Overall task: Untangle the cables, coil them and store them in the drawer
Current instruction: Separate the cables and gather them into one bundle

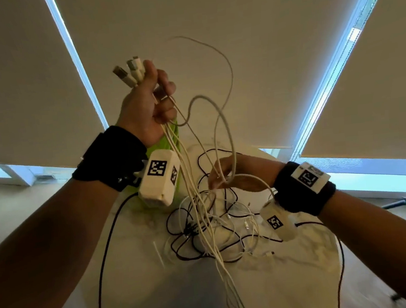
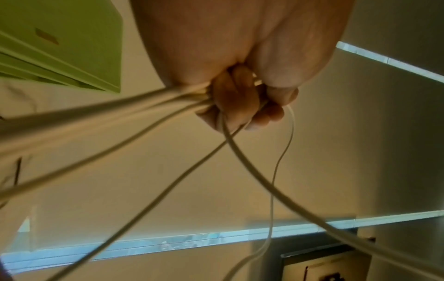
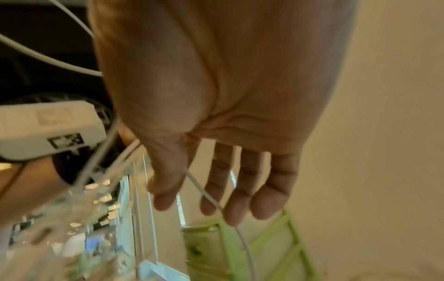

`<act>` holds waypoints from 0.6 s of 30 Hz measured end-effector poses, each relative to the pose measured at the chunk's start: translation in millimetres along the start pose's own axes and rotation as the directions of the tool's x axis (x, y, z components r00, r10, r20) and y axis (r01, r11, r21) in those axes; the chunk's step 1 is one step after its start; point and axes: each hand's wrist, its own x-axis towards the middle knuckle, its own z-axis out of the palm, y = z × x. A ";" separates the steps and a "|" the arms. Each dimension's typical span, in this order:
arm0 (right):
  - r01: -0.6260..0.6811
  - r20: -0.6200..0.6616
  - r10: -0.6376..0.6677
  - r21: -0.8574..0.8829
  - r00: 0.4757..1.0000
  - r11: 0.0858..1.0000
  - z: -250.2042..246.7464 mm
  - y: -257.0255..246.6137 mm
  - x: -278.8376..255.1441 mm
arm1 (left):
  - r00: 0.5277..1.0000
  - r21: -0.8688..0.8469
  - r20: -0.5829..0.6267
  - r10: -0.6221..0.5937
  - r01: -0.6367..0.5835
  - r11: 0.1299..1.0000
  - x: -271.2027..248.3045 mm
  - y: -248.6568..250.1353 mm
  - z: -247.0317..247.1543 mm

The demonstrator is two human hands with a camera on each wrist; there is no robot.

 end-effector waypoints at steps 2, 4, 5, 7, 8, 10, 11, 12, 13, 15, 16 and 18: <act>-0.122 -0.074 0.108 -0.235 0.991 0.964 -7.6 13.9 -0.1 | 0.999 -0.060 0.000 0.035 -0.035 0.998 -0.9 8.9 -0.4; -0.292 -0.191 0.240 -0.327 0.952 0.899 -18.4 23.9 -3.2 | 1.000 -0.069 0.017 0.026 -0.025 0.997 0.2 13.8 -2.7; -0.335 -0.275 0.259 -0.280 0.926 0.900 -24.9 23.5 -6.1 | 1.000 -0.025 0.028 -0.002 0.003 1.000 0.9 13.1 -3.3; -0.310 -0.459 0.225 -0.119 0.859 0.943 -38.7 17.1 -8.1 | 0.997 0.070 0.019 -0.077 0.075 0.995 2.2 4.3 -6.3; -0.262 -0.537 0.195 -0.051 0.821 0.964 -46.2 10.7 -8.6 | 0.993 0.089 -0.001 -0.117 0.116 0.989 2.6 -3.3 -8.1; -0.130 -0.649 0.149 0.077 0.746 0.988 -59.5 -5.8 -9.6 | 0.980 0.129 -0.027 -0.198 0.199 0.971 1.8 -22.3 -10.1; -0.059 -0.680 0.132 0.130 0.721 0.990 -64.0 -15.5 -10.1 | 0.973 0.189 -0.037 -0.228 0.231 0.954 -0.5 -31.5 -9.0; 0.009 -0.698 0.117 0.174 0.706 0.985 -67.4 -25.8 -10.8 | 0.968 0.275 -0.043 -0.247 0.249 0.929 -3.4 -41.1 -7.3; 0.066 -0.705 0.101 0.205 0.702 0.977 -69.5 -36.4 -12.3 | 0.965 0.365 -0.036 -0.258 0.253 0.896 -6.0 -50.6 -5.0; 0.146 -0.697 0.058 0.230 0.715 0.962 -72.1 -53.2 -15.5 | 0.955 0.487 0.017 -0.297 0.251 0.836 -12.6 -67.0 3.6; 0.168 -0.691 0.030 0.218 0.723 0.961 -71.8 -59.1 -16.5 | 0.944 0.509 0.059 -0.323 0.250 0.824 -15.6 -72.3 8.8; 0.200 -0.705 -0.009 0.189 0.709 0.961 -69.8 -64.0 -17.2 | 0.923 0.509 0.144 -0.355 0.239 0.827 -19.0 -76.7 16.0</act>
